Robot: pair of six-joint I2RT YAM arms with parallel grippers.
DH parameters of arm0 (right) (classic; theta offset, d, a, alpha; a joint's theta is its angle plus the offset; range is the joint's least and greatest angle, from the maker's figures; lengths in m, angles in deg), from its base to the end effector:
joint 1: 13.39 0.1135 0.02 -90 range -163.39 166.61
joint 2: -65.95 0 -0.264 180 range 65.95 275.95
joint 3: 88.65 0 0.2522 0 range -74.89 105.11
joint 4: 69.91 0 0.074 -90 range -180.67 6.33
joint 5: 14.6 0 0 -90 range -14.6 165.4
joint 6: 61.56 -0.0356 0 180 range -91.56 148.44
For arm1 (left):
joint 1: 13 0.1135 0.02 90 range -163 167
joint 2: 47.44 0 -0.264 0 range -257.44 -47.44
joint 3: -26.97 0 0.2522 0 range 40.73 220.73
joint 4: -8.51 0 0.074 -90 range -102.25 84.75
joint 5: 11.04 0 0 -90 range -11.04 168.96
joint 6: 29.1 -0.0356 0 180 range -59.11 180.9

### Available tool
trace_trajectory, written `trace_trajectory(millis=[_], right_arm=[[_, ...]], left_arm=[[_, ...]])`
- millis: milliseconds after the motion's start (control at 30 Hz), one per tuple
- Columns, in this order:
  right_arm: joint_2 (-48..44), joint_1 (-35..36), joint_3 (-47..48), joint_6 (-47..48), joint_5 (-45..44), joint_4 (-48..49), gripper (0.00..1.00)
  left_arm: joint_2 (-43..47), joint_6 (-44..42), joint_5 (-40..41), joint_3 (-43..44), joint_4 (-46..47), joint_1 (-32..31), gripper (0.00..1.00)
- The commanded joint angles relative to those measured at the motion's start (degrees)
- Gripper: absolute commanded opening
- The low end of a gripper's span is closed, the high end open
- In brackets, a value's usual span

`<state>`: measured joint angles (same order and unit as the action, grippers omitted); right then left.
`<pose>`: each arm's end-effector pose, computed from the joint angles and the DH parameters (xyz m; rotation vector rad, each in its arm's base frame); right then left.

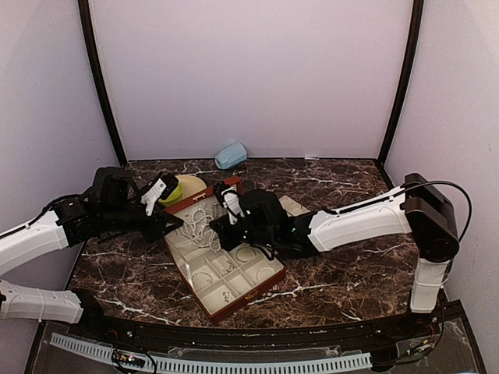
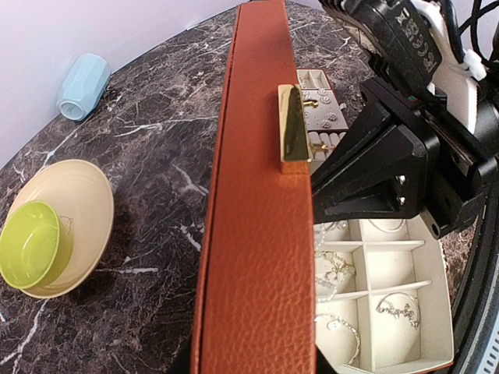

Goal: Organize the mixed jewelry
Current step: Adjust the necklace on the necklace hanger.

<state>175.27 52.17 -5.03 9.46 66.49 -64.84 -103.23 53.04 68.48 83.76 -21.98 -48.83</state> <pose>0.1857 0.3953 0.2148 -0.6971 1.8942 0.8220 0.1735 -0.1332 0.2826 0.8899 1.9165 -0.4852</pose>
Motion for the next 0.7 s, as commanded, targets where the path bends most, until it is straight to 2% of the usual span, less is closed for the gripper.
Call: trace_trajectory(millis=[0,267,667], right_arm=[[2.8,-0.4,4.3,-0.4,-2.7,-1.7,0.0],[5.7,-0.5,7.6,0.0,-3.4,-3.8,0.0],[4.3,-0.5,3.2,-1.9,-1.4,-1.6,0.0]], left_arm=[[1.1,-2.2,-0.2,-1.1,0.3,0.2,0.02],[1.1,-2.2,-0.8,-1.1,0.4,0.2,0.02],[0.9,-2.2,-0.2,-1.1,0.5,0.2,0.02]])
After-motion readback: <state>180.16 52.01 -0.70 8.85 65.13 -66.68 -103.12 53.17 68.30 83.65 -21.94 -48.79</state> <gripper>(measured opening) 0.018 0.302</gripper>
